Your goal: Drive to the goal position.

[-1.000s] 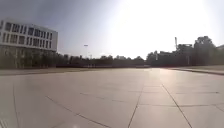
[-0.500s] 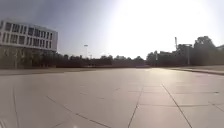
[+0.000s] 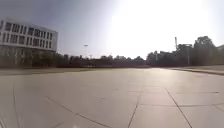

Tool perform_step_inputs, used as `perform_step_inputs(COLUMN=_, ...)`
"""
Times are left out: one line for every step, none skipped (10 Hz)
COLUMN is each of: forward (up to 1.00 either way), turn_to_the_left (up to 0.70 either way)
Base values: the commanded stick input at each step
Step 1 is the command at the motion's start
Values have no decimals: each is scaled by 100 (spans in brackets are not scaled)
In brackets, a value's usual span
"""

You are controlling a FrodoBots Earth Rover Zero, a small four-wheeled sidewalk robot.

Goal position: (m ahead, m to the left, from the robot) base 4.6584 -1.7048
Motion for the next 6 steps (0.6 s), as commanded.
perform_step_inputs(forward=7, turn_to_the_left=1)
perform_step_inputs(forward=7, turn_to_the_left=1)
perform_step_inputs(forward=7, turn_to_the_left=1)
perform_step_inputs(forward=6, turn_to_the_left=0)
perform_step_inputs(forward=7, turn_to_the_left=1)
perform_step_inputs(forward=7, turn_to_the_left=1)
